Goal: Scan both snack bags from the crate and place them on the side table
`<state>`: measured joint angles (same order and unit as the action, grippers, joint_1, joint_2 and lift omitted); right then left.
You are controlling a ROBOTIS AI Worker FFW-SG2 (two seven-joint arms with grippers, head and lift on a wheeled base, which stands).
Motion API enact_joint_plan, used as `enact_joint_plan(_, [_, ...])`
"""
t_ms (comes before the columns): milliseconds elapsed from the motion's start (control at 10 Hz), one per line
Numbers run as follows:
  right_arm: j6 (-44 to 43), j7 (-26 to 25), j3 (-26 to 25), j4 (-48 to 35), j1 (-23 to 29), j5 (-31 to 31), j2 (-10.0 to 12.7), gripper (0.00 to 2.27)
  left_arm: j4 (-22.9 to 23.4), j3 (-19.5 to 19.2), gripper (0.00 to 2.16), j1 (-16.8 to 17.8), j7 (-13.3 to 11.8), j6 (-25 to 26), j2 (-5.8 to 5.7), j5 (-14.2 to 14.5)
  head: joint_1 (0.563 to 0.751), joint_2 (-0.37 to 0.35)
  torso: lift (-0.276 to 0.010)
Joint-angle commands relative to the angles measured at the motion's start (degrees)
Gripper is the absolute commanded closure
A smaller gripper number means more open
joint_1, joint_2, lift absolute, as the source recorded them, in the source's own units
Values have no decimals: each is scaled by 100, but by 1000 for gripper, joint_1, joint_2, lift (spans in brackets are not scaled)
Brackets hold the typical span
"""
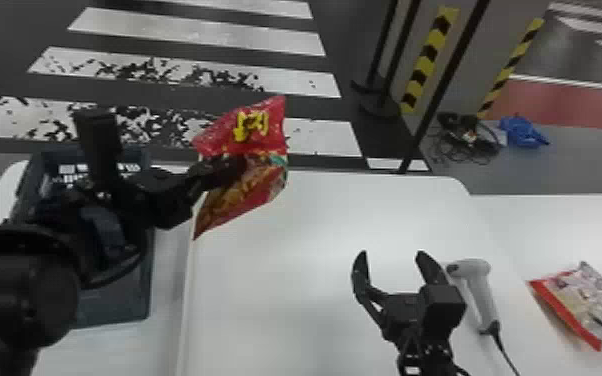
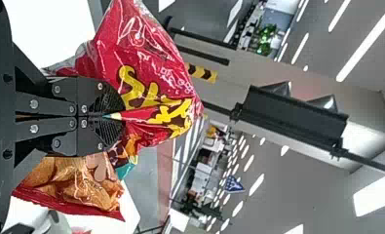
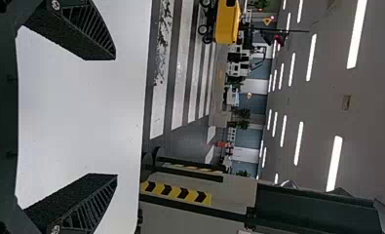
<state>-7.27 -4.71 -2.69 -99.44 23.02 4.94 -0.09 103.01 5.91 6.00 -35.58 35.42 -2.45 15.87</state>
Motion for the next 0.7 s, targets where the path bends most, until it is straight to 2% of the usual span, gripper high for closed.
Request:
enact_joint_plan(0, [2, -21, -30, -14, 1, -10, 14, 66, -88, 631, 2142, -20, 219, -12, 8, 21, 695, -248, -98])
enact_joint_plan(200, [2, -188, -135, -23, 9, -19, 14, 66, -247, 1255, 2142, -134, 517, -83, -19, -49, 695, -317, -98])
enact_joint_plan(300, [2, -267, -215, -50, 27, -28, 14, 66, -291, 1492, 2142, -231, 702, -100, -36, -172, 695, -350, -98])
enact_joint_plan(400, [2, -355, -285, -102, 53, -46, 14, 66, -299, 1703, 2142, -345, 895, -100, -54, -330, 695, -350, -98])
enact_joint_plan(600, [2, -434, -373, -216, 124, -89, 14, 66, -378, 1861, 2142, -530, 1054, -118, -63, -383, 695, -350, -98])
